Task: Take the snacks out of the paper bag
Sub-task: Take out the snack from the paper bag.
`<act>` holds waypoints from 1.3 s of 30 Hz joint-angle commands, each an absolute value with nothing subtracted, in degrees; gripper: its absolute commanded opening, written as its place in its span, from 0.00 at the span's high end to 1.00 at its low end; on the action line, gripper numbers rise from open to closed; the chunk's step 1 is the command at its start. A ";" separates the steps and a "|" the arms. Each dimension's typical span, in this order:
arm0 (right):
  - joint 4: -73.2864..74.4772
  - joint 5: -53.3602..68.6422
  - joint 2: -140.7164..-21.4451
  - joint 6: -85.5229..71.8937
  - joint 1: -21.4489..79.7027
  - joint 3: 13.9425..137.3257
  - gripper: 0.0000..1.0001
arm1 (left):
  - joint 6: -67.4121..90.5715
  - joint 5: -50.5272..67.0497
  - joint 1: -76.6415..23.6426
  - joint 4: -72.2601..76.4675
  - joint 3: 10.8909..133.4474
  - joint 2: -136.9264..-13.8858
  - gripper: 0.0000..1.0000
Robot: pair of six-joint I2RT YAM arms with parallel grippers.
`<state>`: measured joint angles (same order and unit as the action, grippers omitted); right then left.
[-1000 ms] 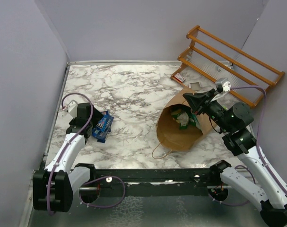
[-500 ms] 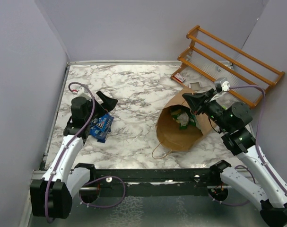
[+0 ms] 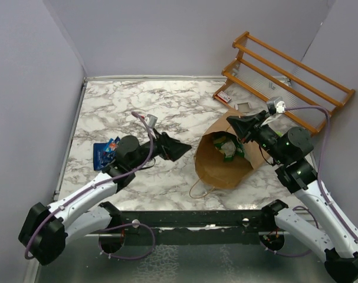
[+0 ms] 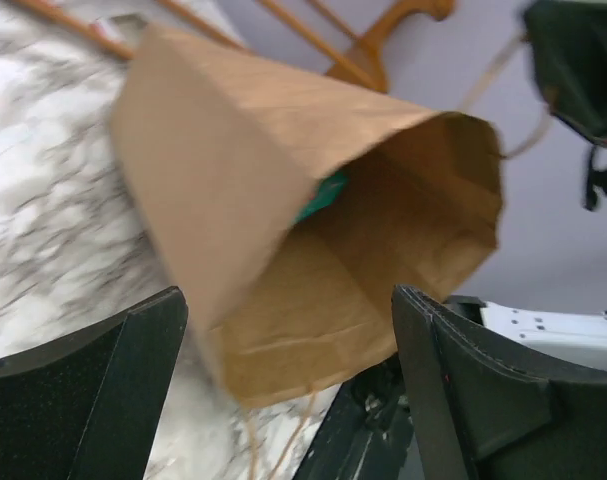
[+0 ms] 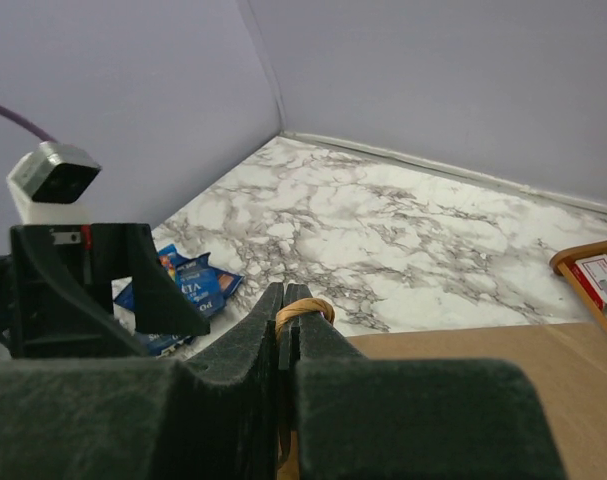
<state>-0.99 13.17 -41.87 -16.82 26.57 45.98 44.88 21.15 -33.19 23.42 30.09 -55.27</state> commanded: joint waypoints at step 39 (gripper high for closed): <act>-3.22 13.63 -41.14 -16.96 26.63 47.25 0.98 | 27.89 -29.17 -70.75 31.44 60.50 -110.90 0.59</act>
